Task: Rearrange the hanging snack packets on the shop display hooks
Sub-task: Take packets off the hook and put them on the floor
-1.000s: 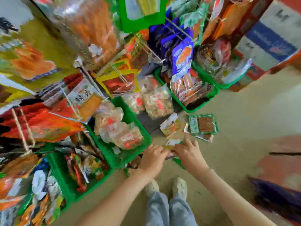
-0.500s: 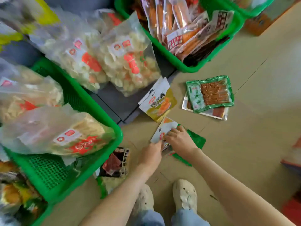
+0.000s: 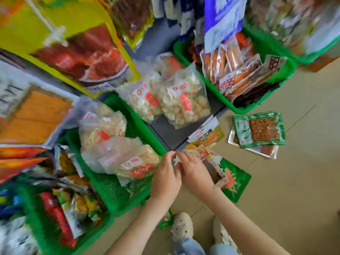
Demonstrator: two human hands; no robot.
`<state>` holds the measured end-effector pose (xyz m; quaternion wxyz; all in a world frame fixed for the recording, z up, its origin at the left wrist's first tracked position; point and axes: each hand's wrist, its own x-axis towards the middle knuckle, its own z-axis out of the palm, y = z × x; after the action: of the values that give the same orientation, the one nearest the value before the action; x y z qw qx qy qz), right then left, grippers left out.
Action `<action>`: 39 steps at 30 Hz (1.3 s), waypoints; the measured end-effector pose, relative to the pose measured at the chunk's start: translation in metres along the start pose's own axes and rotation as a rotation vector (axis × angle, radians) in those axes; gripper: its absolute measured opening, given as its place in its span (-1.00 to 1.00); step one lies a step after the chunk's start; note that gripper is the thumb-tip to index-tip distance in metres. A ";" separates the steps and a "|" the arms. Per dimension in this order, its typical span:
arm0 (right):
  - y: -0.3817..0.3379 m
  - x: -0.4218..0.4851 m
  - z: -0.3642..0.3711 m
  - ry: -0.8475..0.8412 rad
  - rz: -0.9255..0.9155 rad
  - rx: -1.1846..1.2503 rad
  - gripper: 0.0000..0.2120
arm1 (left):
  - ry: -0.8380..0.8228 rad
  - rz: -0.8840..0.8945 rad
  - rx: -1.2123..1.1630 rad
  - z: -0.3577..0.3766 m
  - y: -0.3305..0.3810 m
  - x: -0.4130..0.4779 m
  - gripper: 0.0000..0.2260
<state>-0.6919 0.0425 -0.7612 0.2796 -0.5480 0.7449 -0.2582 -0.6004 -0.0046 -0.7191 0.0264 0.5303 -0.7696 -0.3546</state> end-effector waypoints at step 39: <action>-0.643 0.080 -0.213 0.019 -0.508 0.309 -0.89 | 1.096 -0.041 0.178 -0.608 0.019 -0.160 -0.82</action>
<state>-0.4283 -0.1885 -0.1757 0.2791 -0.6654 0.5386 -0.4351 -0.2927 -0.1822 -0.2005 0.3712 0.6521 -0.6599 0.0390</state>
